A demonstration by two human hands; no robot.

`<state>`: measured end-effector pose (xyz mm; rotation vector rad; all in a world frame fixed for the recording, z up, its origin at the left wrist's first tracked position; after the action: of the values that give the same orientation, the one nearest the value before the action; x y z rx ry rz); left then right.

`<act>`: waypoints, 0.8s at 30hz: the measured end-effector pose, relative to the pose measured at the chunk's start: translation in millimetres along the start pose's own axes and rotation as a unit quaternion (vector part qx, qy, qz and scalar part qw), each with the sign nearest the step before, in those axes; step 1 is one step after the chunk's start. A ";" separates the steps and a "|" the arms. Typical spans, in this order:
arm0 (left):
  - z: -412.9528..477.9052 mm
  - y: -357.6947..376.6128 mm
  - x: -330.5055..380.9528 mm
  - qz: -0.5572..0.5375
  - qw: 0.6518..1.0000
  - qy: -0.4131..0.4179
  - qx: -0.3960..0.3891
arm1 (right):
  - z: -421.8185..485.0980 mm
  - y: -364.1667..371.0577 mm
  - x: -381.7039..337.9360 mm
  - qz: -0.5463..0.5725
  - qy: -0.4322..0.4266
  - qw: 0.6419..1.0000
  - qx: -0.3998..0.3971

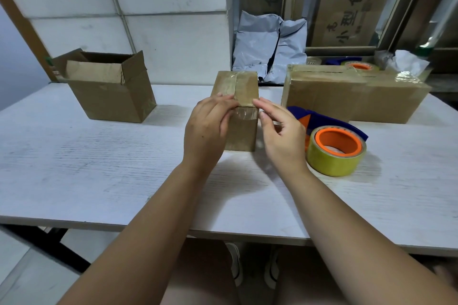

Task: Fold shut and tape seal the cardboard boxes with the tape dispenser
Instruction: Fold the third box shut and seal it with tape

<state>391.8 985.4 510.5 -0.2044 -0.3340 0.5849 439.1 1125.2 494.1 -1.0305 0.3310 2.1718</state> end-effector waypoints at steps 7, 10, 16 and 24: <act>0.4 -1.7 2.8 0.004 1.000 -0.005 0.028 | 0.9 -1.0 -2.6 0.002 0.010 1.000 0.005; -0.6 -2.3 3.3 0.012 0.999 0.002 0.036 | 0.9 -0.9 -4.0 0.005 0.017 1.000 0.009; -1.2 -1.0 2.0 0.017 0.999 0.017 0.036 | 1.9 -0.1 -5.7 0.016 0.045 0.999 0.010; -0.2 -1.4 1.6 0.010 0.999 0.010 0.037 | 5.5 7.4 -8.5 0.083 0.103 0.991 0.009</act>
<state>393.8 985.2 511.1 -0.1414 -0.2904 0.6132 434.6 1118.4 503.6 -1.2593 0.5479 2.2060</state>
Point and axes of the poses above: each hand's wrist, its own z-axis towards the middle knuckle, its own y-axis out of the palm, x = y × z, the point moved 2 cm from there along z, towards the middle knuckle, and after that the axes turned 9 degrees about x, right-handed, at the moved point
